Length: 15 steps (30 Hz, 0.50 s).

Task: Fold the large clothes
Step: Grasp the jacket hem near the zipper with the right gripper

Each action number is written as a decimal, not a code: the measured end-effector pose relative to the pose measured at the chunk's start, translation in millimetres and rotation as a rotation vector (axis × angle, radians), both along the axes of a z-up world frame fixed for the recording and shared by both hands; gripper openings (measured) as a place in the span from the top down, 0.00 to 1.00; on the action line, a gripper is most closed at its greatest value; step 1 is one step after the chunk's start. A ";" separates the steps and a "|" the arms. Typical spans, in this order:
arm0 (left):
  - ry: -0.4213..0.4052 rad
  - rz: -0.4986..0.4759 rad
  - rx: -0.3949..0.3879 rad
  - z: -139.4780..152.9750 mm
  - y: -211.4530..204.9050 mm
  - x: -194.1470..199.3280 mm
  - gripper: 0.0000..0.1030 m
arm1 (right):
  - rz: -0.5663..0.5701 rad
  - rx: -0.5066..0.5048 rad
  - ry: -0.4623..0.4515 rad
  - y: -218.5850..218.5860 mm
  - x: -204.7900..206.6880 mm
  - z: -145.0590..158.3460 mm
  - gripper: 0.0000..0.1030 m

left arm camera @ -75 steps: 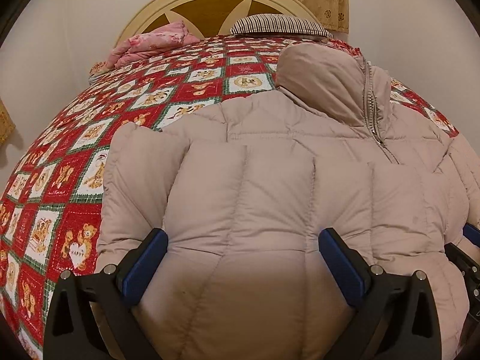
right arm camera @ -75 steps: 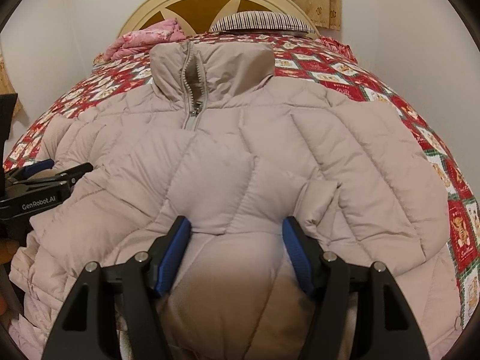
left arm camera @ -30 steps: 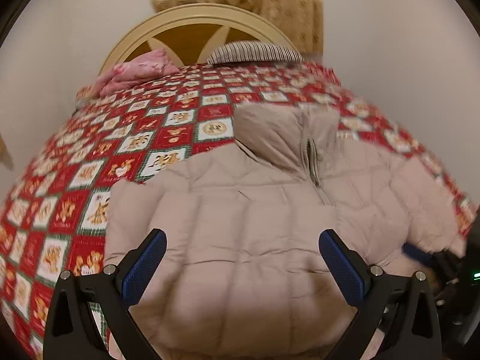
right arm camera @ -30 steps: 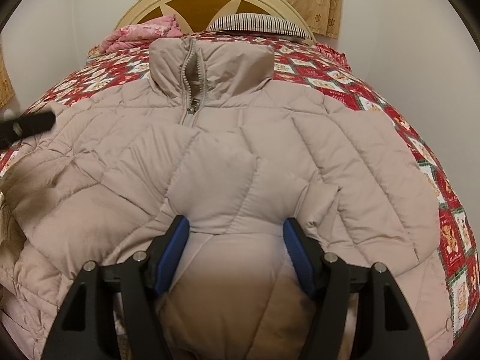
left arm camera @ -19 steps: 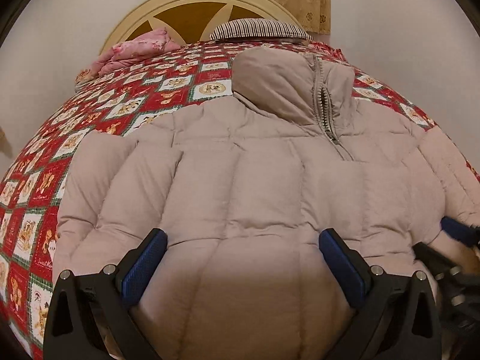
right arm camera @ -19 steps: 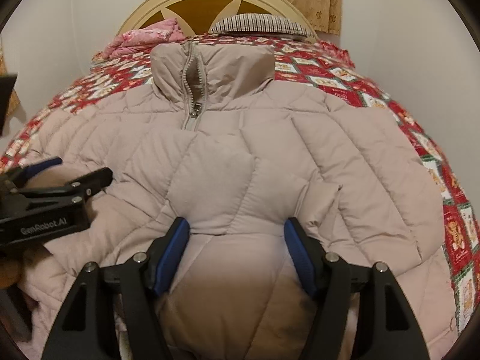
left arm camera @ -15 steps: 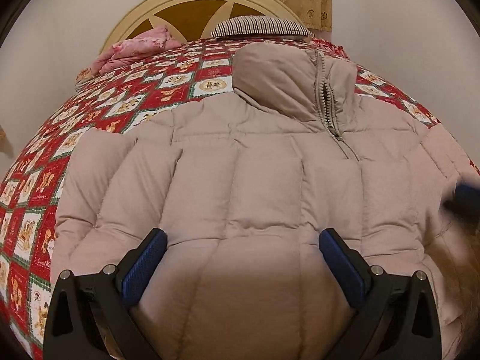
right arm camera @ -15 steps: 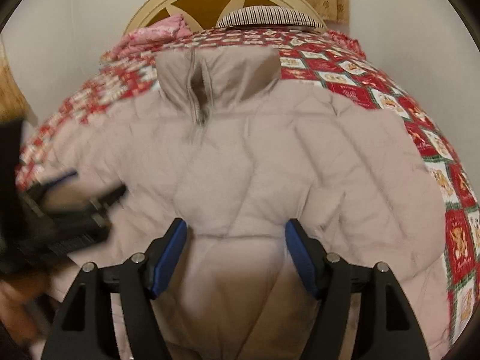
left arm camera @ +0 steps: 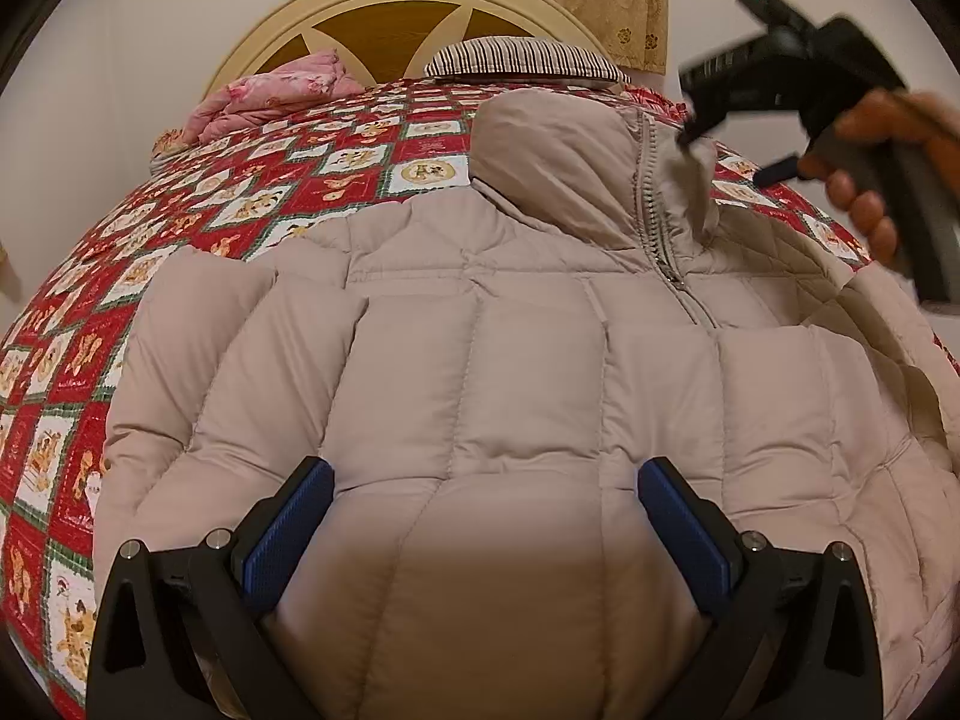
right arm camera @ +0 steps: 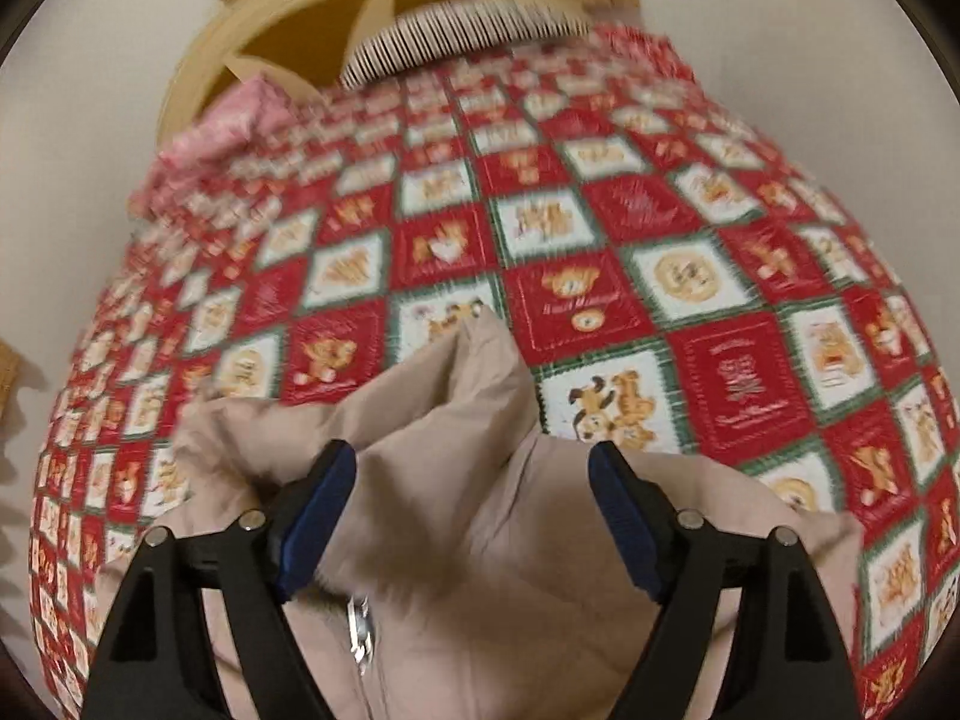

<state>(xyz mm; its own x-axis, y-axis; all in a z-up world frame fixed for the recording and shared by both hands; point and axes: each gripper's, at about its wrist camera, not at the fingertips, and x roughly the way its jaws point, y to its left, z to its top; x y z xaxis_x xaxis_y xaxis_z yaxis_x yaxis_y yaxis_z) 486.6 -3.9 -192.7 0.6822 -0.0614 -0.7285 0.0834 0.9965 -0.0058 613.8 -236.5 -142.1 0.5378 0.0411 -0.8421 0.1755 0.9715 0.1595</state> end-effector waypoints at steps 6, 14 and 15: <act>-0.005 0.002 -0.004 0.9 0.8 0.0 0.01 | 0.041 -0.002 0.069 -14.2 -23.0 -25.8 0.56; -0.007 0.002 -0.003 1.2 0.6 0.4 0.01 | 0.084 0.125 -0.083 -18.3 -36.0 9.1 0.17; -0.007 0.002 -0.003 1.2 0.9 0.2 0.01 | 0.084 0.104 -0.087 -12.8 -28.5 11.7 0.17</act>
<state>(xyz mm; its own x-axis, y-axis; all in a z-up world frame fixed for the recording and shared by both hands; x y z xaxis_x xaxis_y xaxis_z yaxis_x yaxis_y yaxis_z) 486.9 -3.0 -191.5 0.6877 -0.0619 -0.7234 0.0811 0.9967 -0.0082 585.3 -249.3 -130.4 0.5997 0.1738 -0.7811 0.0754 0.9595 0.2714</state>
